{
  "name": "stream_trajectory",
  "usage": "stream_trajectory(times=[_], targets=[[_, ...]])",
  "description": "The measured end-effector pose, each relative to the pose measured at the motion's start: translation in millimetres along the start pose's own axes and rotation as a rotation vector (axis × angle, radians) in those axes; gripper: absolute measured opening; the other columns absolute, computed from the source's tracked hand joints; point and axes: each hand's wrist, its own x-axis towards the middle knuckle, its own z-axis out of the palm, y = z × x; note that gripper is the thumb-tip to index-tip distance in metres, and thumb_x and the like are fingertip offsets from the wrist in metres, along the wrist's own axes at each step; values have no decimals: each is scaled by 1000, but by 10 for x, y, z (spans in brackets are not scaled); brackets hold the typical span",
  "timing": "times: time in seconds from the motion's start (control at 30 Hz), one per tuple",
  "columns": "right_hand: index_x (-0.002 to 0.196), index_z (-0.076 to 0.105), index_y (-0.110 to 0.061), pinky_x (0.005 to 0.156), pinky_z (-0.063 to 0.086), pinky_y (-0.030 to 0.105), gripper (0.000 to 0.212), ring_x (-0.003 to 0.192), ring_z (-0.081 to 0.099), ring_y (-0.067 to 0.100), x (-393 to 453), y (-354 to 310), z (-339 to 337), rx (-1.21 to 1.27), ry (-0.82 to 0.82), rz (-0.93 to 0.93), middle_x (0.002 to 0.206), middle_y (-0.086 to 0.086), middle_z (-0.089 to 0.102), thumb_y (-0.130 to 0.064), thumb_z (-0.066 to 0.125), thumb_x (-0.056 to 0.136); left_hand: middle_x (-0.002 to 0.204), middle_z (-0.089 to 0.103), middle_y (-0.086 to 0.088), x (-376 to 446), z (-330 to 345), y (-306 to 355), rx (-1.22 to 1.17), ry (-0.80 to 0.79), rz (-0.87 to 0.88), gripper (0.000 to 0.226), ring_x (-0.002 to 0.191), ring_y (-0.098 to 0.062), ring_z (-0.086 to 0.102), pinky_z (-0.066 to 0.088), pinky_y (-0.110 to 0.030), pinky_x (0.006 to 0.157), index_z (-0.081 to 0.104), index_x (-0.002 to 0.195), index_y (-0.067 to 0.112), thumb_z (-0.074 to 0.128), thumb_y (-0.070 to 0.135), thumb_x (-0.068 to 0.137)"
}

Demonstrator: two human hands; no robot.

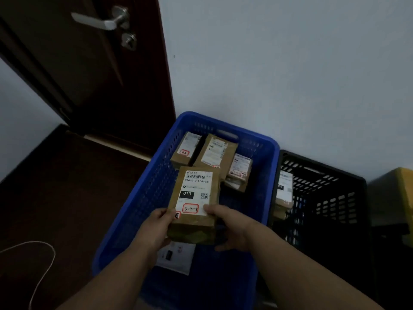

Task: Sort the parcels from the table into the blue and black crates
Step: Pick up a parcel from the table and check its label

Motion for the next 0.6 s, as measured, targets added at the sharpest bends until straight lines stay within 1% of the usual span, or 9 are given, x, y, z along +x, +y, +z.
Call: stream_trajectory(times=[0.13, 0.23, 0.33, 0.47, 0.53, 0.6], targets=[[136, 48, -28, 107, 38, 60, 59, 117, 55, 35, 145, -49, 127, 57, 42, 22, 129, 10, 58, -46, 70, 84, 109, 65, -3, 204, -97, 60, 22, -30, -1, 24, 96, -18, 63, 53, -35, 81, 58, 118, 18, 57, 31, 97], [135, 49, -27, 107, 37, 59, 57, 115, 55, 35, 214, -108, 90, 72, 71, 37, 127, 11, 59, -45, 69, 84, 107, 64, -1, 291, -54, 81, 32, -64, 10, 25, 97, -17, 63, 53, -38, 87, 57, 119, 20, 57, 32, 97], [133, 51, -28, 107, 37, 59, 56, 116, 54, 36, 279, -184, 4, 81, 80, 26, 127, 11, 59, -44, 70, 83, 107, 65, 0, 374, 10, 145, 48, -76, 27, 25, 97, -15, 63, 53, -35, 85, 56, 118, 22, 58, 34, 97], [131, 53, -29, 107, 38, 59, 50, 115, 55, 34, 387, -301, -102, 110, 98, -24, 126, 9, 59, -42, 67, 85, 112, 68, 0, 485, 93, 282, 75, -84, 83, 37, 102, -18, 66, 53, -44, 95, 59, 123, 23, 62, 44, 92], [134, 51, -32, 105, 38, 58, 52, 117, 55, 33, 447, -376, -162, 126, 109, -64, 128, 7, 59, -43, 65, 85, 113, 67, 3, 540, 172, 398, 108, -81, 113, 36, 104, -16, 64, 51, -43, 97, 58, 123, 26, 59, 46, 93], [135, 50, -35, 104, 39, 56, 52, 119, 53, 32, 502, -471, -248, 149, 122, -97, 130, 5, 58, -43, 64, 86, 116, 64, 5, 626, 286, 523, 134, -84, 137, 35, 107, -15, 60, 50, -39, 95, 56, 127, 28, 56, 44, 96]])
